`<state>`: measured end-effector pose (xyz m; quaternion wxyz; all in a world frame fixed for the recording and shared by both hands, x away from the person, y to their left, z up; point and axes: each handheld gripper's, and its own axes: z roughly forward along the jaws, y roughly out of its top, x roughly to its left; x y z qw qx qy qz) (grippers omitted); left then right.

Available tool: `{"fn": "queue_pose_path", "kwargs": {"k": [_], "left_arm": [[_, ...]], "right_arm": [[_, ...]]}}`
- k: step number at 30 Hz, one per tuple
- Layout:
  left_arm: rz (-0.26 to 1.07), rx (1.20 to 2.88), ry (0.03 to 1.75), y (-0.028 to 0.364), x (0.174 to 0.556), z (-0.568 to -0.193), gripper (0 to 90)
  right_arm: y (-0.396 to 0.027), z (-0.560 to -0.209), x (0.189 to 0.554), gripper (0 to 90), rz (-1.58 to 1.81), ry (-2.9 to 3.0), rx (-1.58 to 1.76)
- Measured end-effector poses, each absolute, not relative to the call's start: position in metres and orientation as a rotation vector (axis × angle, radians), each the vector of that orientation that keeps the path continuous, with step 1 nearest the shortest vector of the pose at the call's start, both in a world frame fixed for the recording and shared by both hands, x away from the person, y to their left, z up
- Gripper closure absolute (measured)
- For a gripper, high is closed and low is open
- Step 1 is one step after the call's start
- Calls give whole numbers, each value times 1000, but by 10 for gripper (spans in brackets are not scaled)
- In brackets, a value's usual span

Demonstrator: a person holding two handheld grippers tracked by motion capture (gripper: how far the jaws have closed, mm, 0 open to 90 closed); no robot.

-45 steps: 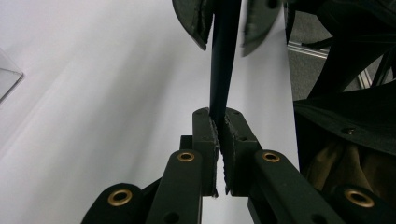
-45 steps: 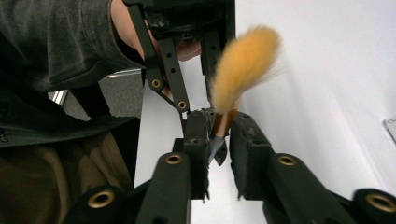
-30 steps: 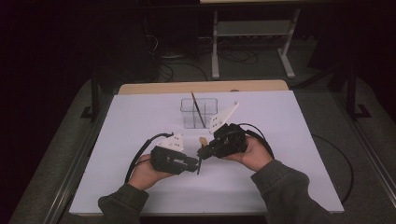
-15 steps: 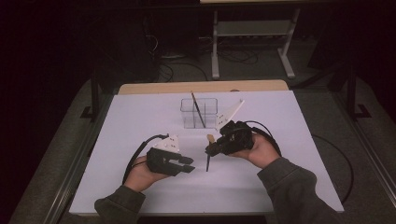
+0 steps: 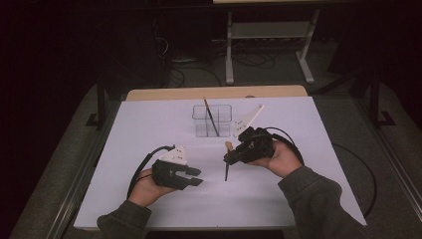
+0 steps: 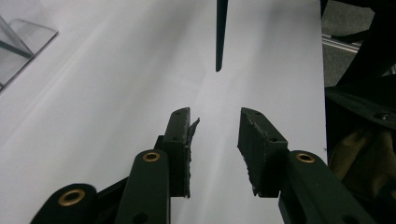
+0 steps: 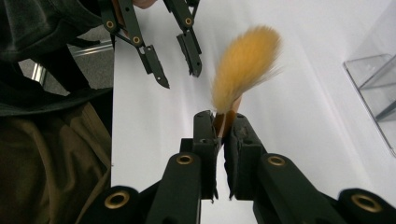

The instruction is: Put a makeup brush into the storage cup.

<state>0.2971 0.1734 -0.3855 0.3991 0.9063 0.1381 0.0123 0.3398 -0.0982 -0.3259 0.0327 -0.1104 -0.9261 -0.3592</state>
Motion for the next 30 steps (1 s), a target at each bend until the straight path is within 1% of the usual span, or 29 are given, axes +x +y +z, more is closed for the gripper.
{"fn": "queue_pose_path", "kwargs": {"k": [30], "left_arm": [[57,2284,407,191,295,-390,582]], "right_arm": [[-115,-327,349,826,-1072,-2870,-408]]}}
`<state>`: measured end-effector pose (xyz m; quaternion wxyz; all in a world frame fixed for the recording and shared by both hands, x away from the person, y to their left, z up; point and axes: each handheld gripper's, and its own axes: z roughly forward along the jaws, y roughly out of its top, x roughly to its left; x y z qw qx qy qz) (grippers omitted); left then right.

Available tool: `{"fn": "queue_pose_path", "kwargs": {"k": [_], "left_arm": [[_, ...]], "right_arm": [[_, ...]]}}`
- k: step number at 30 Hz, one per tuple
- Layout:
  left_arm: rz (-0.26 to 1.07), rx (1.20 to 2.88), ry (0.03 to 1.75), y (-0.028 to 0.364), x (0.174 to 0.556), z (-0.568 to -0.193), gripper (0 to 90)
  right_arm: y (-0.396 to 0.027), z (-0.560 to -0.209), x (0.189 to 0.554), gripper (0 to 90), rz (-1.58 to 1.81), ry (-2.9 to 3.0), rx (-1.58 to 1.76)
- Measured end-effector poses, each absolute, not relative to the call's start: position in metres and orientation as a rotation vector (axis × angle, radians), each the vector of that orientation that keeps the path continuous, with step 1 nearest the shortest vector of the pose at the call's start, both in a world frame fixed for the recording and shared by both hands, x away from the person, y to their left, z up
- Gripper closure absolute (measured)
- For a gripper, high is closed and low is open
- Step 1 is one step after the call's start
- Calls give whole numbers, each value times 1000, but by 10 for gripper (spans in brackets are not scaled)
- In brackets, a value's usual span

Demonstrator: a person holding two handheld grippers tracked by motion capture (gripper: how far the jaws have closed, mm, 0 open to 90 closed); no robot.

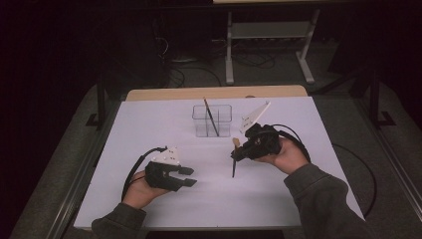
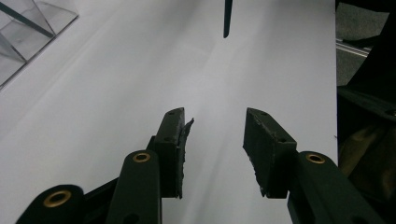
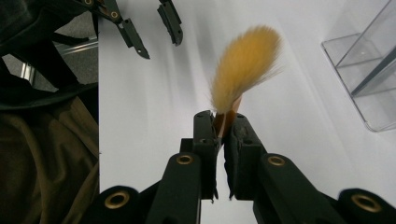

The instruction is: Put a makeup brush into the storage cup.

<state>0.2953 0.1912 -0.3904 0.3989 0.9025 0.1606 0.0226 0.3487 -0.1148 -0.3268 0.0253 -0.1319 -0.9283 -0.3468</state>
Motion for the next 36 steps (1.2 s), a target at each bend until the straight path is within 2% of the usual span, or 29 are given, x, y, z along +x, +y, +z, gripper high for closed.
{"fn": "queue_pose_path", "kwargs": {"k": [36], "left_arm": [[127,2281,503,222,293,-393,452]], "right_arm": [[-134,-324,367,826,-1065,-2868,-516]]}}
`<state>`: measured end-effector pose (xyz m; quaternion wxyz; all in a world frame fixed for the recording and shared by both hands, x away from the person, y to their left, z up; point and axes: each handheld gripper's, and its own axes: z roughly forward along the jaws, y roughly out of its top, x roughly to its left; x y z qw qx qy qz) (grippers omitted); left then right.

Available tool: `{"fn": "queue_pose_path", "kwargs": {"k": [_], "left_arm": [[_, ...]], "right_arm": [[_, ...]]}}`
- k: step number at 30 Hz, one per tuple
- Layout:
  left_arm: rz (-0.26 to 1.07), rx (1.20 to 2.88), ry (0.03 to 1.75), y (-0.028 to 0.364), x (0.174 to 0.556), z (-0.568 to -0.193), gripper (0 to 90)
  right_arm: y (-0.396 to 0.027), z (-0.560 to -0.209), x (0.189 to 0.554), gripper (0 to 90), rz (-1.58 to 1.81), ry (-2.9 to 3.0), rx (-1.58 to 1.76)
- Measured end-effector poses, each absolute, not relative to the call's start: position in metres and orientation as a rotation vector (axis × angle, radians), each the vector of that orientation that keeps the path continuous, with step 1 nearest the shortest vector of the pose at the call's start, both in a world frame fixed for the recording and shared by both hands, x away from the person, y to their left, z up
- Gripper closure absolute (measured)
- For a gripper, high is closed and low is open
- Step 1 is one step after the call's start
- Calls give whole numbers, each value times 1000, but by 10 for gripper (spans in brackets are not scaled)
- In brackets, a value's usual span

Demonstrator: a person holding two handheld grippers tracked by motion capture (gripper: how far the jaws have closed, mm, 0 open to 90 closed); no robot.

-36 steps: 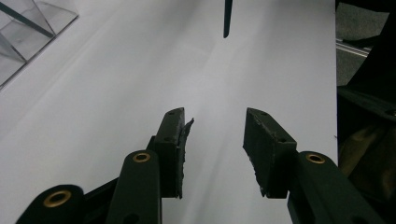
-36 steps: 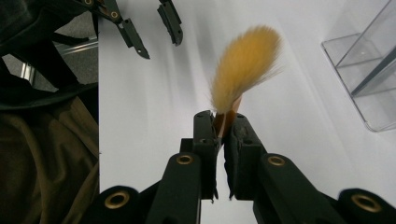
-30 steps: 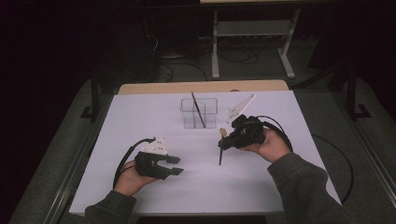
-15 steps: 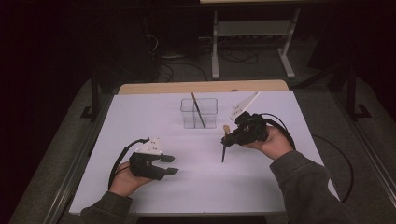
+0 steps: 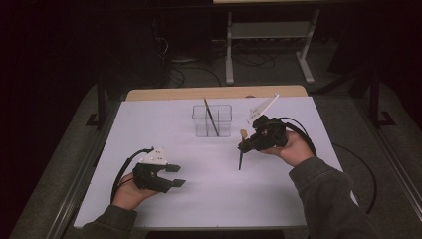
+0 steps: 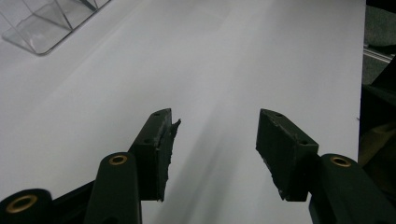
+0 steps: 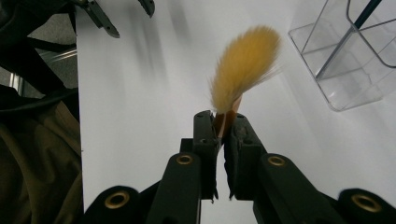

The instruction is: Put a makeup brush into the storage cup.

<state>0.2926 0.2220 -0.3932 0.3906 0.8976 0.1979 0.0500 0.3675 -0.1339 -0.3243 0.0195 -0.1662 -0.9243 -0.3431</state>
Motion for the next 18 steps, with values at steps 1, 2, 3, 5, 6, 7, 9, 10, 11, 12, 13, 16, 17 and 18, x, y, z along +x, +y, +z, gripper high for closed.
{"fn": "queue_pose_path", "kwargs": {"k": [1,2,3,5,6,7,9,10,11,12,13,16,17,18], "left_arm": [[127,2280,510,223,292,-393,446],[127,2279,515,223,292,-393,442],[130,2280,514,224,292,-393,438],[134,2280,515,225,292,-393,435],[135,2278,523,226,292,-393,426],[133,2272,527,226,292,-393,426],[133,2271,531,228,292,-393,424],[137,2267,540,230,292,-393,419],[138,2266,542,231,292,-393,415],[141,2266,540,232,292,-393,411],[141,2266,540,232,292,-393,410],[140,2261,547,233,292,-392,401],[142,2261,547,233,292,-392,401],[145,2263,549,233,292,-392,392]], "right_arm": [[-134,-324,368,826,-1061,-2867,-521],[-134,-323,369,826,-1056,-2866,-526],[-135,-323,370,826,-1060,-2872,-520],[-135,-322,370,826,-1054,-2867,-533],[-135,-322,372,826,-1056,-2870,-530],[-135,-322,372,826,-1056,-2870,-530],[-136,-321,374,826,-1058,-2873,-534],[-136,-320,375,826,-1056,-2877,-539],[-137,-320,376,826,-1057,-2872,-541],[-137,-319,376,826,-1052,-2873,-554],[-137,-319,377,826,-1053,-2875,-552],[-139,-318,379,826,-1052,-2880,-561],[-139,-318,379,826,-1052,-2880,-561],[-140,-317,380,826,-1049,-2877,-575]]}}
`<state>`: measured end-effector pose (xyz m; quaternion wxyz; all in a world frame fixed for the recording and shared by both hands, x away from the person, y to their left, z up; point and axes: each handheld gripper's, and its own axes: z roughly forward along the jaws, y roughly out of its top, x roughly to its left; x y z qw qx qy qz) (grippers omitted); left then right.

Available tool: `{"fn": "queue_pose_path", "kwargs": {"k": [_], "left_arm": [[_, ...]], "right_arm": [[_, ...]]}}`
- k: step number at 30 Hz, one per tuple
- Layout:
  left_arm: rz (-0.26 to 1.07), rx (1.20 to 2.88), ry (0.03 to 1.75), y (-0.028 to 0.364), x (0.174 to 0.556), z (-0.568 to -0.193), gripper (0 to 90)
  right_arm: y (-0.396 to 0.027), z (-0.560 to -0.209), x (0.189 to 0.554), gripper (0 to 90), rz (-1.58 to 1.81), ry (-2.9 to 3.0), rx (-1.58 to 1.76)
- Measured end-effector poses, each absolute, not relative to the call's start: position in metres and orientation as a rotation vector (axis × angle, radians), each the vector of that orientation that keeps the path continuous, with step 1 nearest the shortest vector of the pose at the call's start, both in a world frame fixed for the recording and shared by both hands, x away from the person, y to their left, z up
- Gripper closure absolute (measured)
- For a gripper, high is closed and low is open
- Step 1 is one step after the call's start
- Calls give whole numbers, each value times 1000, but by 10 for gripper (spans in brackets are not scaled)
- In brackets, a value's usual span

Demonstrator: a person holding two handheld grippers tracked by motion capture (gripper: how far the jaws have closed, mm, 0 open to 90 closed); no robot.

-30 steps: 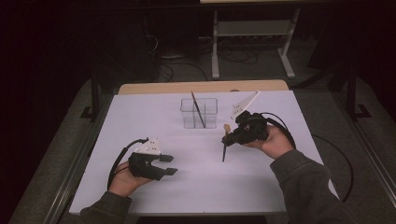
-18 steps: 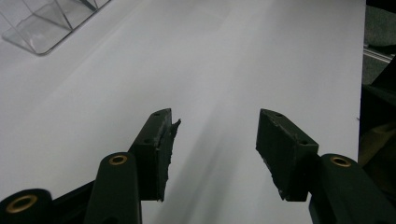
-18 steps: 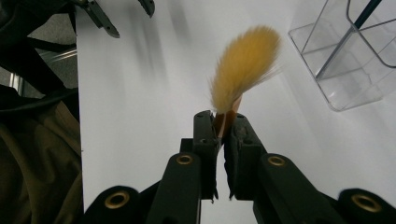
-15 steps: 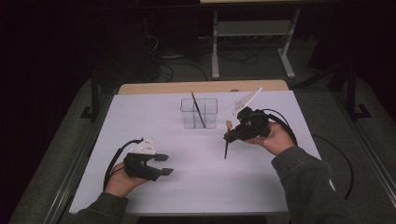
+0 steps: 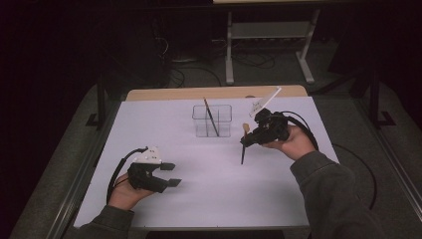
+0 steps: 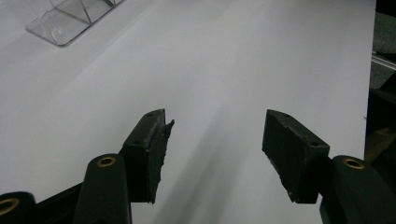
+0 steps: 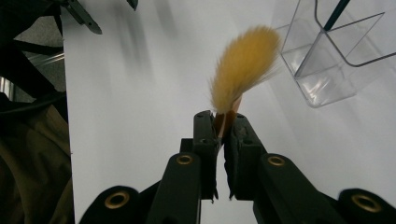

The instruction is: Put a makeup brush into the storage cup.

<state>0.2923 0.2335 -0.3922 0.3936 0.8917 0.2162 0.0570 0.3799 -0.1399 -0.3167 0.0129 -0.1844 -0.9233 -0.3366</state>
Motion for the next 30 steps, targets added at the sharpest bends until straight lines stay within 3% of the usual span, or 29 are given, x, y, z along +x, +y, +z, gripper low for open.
{"fn": "queue_pose_path", "kwargs": {"k": [30], "left_arm": [[160,2241,598,244,292,-392,334]], "right_arm": [[-146,-297,409,826,-1052,-2902,-639]]}}
